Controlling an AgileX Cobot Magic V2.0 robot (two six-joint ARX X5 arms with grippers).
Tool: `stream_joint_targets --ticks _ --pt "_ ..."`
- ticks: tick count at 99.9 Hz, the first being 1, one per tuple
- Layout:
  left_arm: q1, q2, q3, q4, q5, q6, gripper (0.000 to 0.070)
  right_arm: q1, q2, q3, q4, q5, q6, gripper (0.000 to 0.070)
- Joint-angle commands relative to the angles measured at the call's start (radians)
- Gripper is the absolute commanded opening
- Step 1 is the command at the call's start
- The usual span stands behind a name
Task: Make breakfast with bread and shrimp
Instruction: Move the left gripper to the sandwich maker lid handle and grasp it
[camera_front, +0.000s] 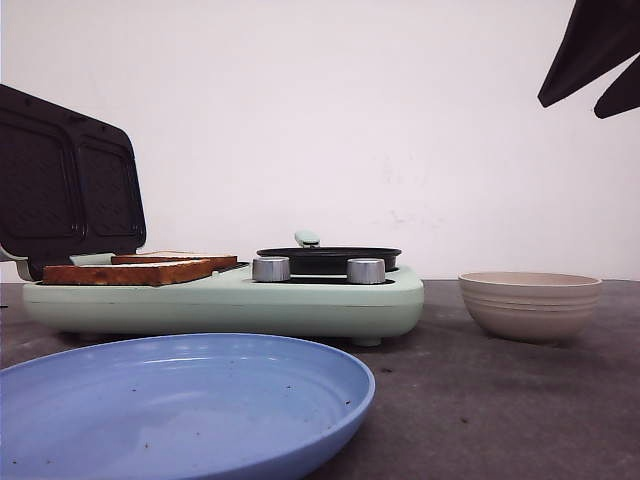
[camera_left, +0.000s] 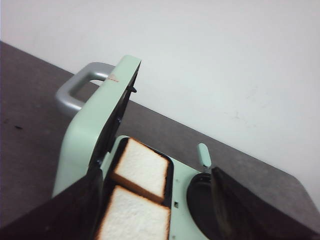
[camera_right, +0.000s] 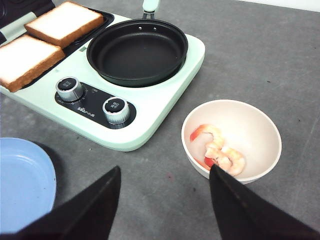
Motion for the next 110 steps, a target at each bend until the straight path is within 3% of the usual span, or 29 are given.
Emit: stream_joint_targets --ticks 1,28,56,110 --pt "0.033 0.053 0.043 0.011 0.045 -0.027 0.0348 0.004 0.004 0.004 0.007 0.000 0.013 0.0347" --pt "0.242 0.242 0.143 0.043 0.253 -0.088 0.0354 0.004 0.004 0.004 0.007 0.000 0.013 0.0347" --pt "0.441 0.407 0.151 0.207 0.512 -0.251 0.0354 0.004 0.004 0.004 0.019 0.000 0.014 0.0347" --pt "0.449 0.649 0.151 0.341 0.578 -0.266 0.0354 0.004 0.004 0.004 0.037 -0.001 0.022 0.0347"
